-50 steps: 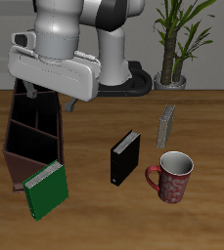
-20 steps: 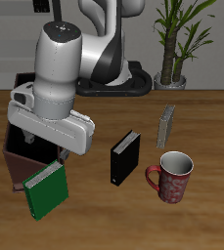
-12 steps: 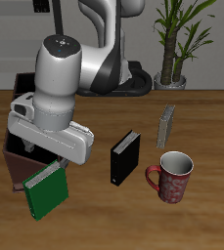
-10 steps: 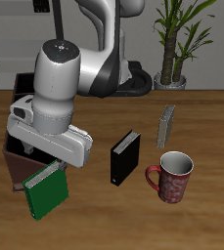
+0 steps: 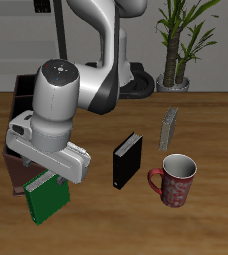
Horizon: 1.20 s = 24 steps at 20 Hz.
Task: Place the green book into the right desk caddy's right compartment
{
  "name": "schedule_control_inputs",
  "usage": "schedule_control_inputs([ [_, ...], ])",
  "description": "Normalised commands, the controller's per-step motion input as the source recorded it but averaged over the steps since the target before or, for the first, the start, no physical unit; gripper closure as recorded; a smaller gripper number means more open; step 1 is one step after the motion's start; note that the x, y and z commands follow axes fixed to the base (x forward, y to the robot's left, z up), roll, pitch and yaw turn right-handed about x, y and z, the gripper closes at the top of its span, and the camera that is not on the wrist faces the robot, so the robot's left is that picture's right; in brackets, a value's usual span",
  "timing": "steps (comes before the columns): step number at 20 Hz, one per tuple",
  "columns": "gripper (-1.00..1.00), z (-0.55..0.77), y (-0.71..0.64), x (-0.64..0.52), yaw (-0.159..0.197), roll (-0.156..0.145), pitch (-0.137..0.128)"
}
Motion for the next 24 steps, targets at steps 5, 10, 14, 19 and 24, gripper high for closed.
schedule_control_inputs([
  [5,-1.00,-0.35,-0.15,-0.01,-0.032,-0.006,0.035],
  [10,-1.00,-0.35,-0.09,-0.02,-0.025,-0.010,0.047],
  [14,1.00,-0.43,-0.18,0.00,-0.051,-0.019,0.087],
  [19,1.00,-0.17,-0.08,-0.03,-0.021,0.008,0.017],
  [24,1.00,-0.11,-0.07,-0.07,-0.019,-0.005,0.018],
])
